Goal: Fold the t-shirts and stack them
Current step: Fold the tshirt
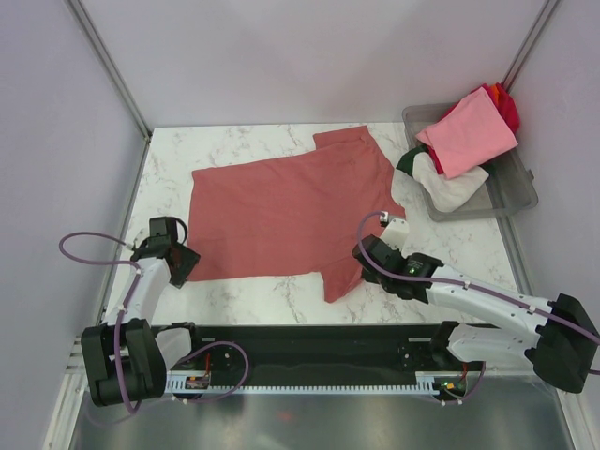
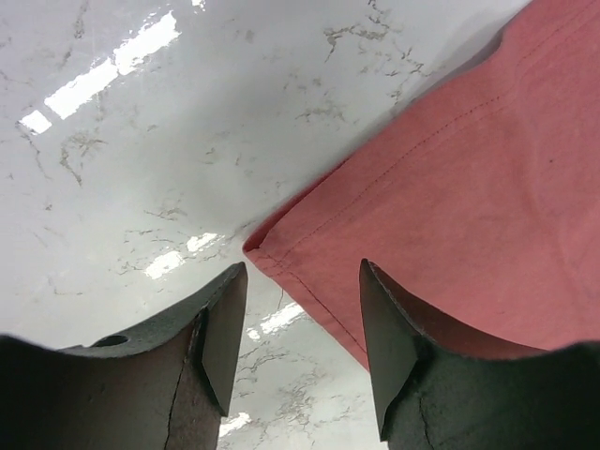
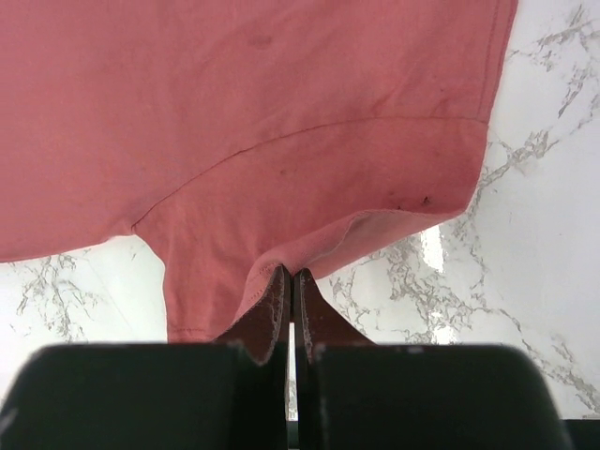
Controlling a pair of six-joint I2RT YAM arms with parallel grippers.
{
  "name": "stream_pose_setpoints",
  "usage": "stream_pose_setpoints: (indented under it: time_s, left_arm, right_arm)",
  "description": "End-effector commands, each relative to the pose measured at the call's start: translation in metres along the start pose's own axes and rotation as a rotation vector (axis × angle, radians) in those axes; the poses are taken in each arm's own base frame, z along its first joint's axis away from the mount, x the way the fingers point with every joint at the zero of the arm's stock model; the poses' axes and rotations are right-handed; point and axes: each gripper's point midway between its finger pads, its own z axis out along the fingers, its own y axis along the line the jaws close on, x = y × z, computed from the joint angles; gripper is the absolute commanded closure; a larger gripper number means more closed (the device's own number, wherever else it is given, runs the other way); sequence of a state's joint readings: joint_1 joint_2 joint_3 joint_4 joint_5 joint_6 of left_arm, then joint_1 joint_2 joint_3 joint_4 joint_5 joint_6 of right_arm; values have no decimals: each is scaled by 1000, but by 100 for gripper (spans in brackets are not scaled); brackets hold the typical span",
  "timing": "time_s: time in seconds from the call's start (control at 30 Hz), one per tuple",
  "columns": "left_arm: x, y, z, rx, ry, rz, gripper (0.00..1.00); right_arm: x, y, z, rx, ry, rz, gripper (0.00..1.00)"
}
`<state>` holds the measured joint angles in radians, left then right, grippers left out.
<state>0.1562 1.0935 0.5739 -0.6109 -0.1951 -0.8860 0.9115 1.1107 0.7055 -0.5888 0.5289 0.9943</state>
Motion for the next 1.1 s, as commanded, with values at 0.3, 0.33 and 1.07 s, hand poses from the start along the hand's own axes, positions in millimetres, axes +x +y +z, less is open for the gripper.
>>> stream_pose_setpoints:
  time_s: [0.3, 0.33, 1.07]
  left_arm:
    - [6, 10, 14, -91, 34, -30, 44]
    - [7, 11, 18, -92, 32, -36, 44]
    - [-19, -39, -16, 128, -4, -36, 98]
  right_arm:
    - [-8, -5, -1, -1, -48, 3, 100]
    - [-8, -5, -1, -1, -49, 3, 100]
    - [-72, -4, -20, 43, -159, 13, 100]
